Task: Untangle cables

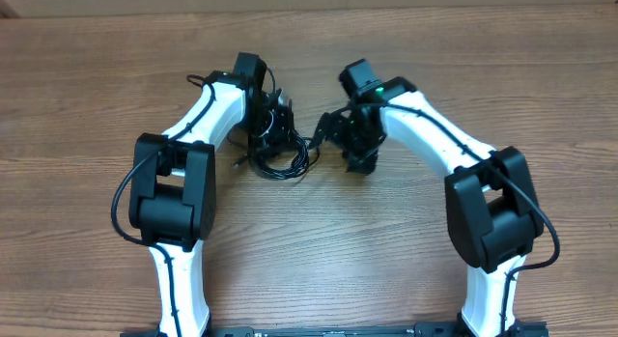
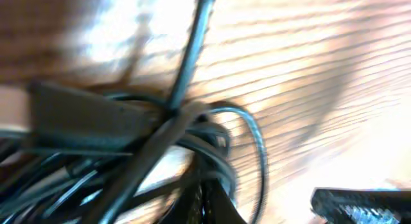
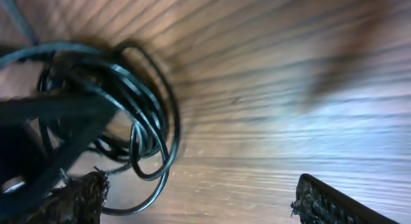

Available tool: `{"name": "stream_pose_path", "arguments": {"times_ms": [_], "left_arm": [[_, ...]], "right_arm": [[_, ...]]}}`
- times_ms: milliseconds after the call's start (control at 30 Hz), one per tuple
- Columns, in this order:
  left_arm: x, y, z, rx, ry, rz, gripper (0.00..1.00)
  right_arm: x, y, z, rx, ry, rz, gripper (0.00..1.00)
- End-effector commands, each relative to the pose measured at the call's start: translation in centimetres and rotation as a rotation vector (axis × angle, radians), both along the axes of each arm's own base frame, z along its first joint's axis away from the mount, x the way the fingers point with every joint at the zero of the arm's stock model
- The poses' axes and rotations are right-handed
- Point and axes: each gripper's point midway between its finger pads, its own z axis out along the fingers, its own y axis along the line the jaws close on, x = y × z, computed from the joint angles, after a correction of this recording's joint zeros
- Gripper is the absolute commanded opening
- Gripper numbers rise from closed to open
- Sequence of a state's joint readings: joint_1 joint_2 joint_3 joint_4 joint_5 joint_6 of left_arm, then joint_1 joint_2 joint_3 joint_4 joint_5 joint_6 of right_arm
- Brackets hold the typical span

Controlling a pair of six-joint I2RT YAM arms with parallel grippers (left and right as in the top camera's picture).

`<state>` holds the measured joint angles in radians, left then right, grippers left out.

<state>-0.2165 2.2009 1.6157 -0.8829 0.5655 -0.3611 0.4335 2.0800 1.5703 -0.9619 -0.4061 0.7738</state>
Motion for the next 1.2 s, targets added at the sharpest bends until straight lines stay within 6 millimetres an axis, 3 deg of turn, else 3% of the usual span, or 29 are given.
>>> {"name": "stream_pose_path", "arguments": {"times_ms": [0, 133, 300, 433, 533, 700, 833, 967, 1167], "left_arm": [[2.5, -0.8, 6.9, -0.042, -0.153, 0.038, 0.04], [2.2, 0.4, 7.4, 0.027, -0.158, 0.054, 0.04], [0.1, 4.8, 4.8, 0.3, -0.081, 0.077, 0.04], [-1.4, 7.3, 2.3, 0.438, -0.037, 0.077, 0.05], [-2.2, 7.5, 0.7, 0.443, -0.02, 0.078, 0.05], [-3.1, 6.7, -1.6, 0.389, -0.009, 0.077, 0.05], [-3.5, 6.3, -1.8, 0.363, 0.005, 0.073, 0.05], [-3.5, 6.3, -1.8, 0.363, 0.004, 0.073, 0.05], [-3.4, 6.3, -1.8, 0.362, 0.0, 0.073, 0.05]], "right_arm": [[1.0, -1.4, -0.2, -0.007, -0.01, -0.022, 0.93], [1.2, -1.7, -0.2, -0.007, -0.01, -0.032, 0.95], [1.5, -1.3, -0.1, 0.003, -0.032, -0.026, 0.98], [1.5, -0.8, -0.1, 0.006, -0.039, -0.021, 0.86], [1.3, -0.5, -0.1, 0.001, -0.018, -0.06, 0.77], [1.1, 1.5, -0.2, 0.017, -0.039, -0.042, 0.76], [0.8, 1.7, -0.6, -0.035, -0.048, -0.062, 0.72], [0.3, 2.5, -0.7, -0.05, -0.039, -0.085, 0.59], [0.0, 3.5, -1.1, -0.085, -0.068, -0.074, 0.54]]}}
